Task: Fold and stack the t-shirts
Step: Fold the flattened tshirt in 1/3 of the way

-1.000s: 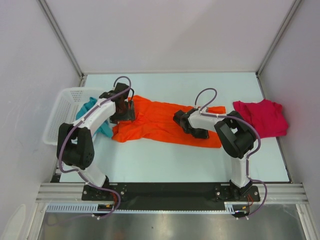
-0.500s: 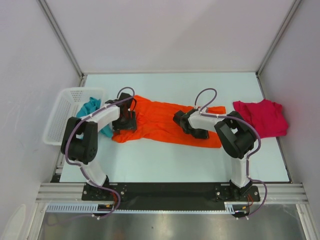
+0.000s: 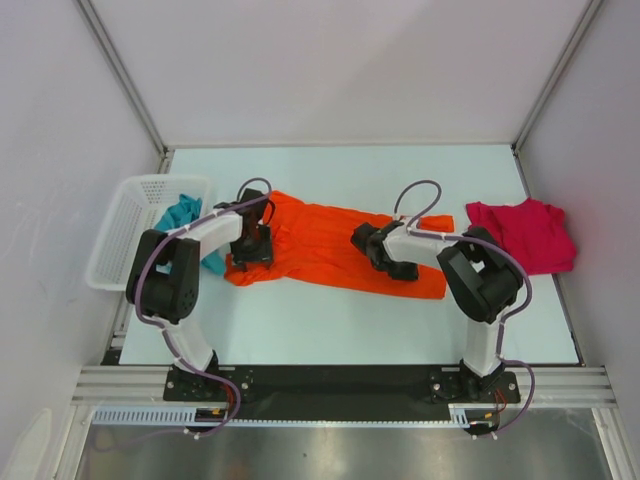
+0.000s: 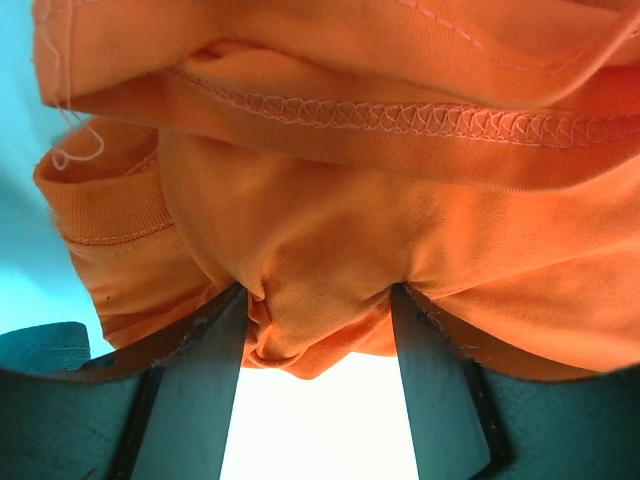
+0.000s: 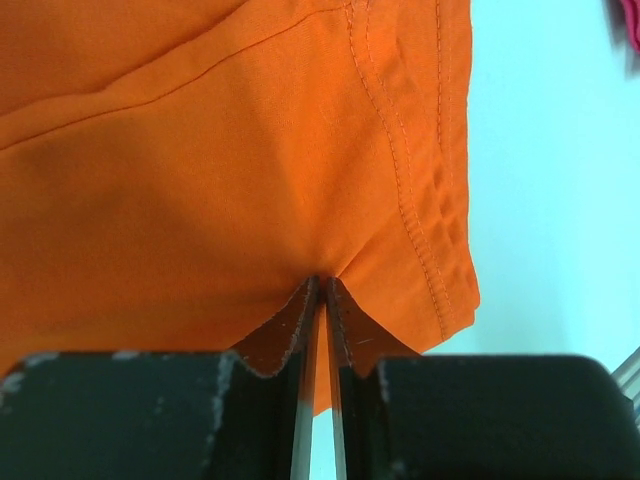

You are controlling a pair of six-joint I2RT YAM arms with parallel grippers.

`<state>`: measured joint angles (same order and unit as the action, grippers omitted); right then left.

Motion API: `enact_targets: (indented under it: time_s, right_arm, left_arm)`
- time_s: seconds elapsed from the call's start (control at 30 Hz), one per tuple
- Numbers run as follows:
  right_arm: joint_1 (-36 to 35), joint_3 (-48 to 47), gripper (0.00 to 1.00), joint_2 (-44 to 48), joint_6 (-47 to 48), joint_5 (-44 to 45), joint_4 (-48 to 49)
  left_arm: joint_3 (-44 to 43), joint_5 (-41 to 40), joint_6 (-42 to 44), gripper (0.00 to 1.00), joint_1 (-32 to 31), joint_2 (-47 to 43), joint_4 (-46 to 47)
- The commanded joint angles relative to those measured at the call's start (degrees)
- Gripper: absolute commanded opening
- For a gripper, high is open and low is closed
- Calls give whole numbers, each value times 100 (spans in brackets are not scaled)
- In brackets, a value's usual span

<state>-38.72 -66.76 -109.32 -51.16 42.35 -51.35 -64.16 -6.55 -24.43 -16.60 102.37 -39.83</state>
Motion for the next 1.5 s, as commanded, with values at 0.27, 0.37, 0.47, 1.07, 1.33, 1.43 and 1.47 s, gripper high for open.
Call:
enact_targets:
  time_s: [0.27,0.37,0.47,1.07,1.33,1.43,1.47]
  right_arm:
    - [-39,1112,6,604,-184,-1185,135]
    - [-171,1262,5,797,-307,-1202,-14]
    - [-364,1411,4,981,-474,-1290,-146]
    - [-1929,1860,4,1492,-1889,-1633,-1140]
    - [-1999,1667,4,1413,-1959,-1528,-1254]
    - [-2008,1640,4,1387,-1986,-1475,-1333]
    - [-1999,1631,5,1378,-1969,-1449,-1333]
  left_arm:
    - [852,514,-141,57,16,-1059,-411]
    - [1002,584,-159,56,-19,-1498,-622]
    - [1195,602,-220,56,-36,-1938,-824]
    - [1671,663,-309,59,-80,-3224,-1395]
    - [862,-13,25,68,-80,-2134,-1150]
    - [633,-57,139,68,-80,-1835,-1045]
    - [572,-110,166,69,-71,-1669,-1027]
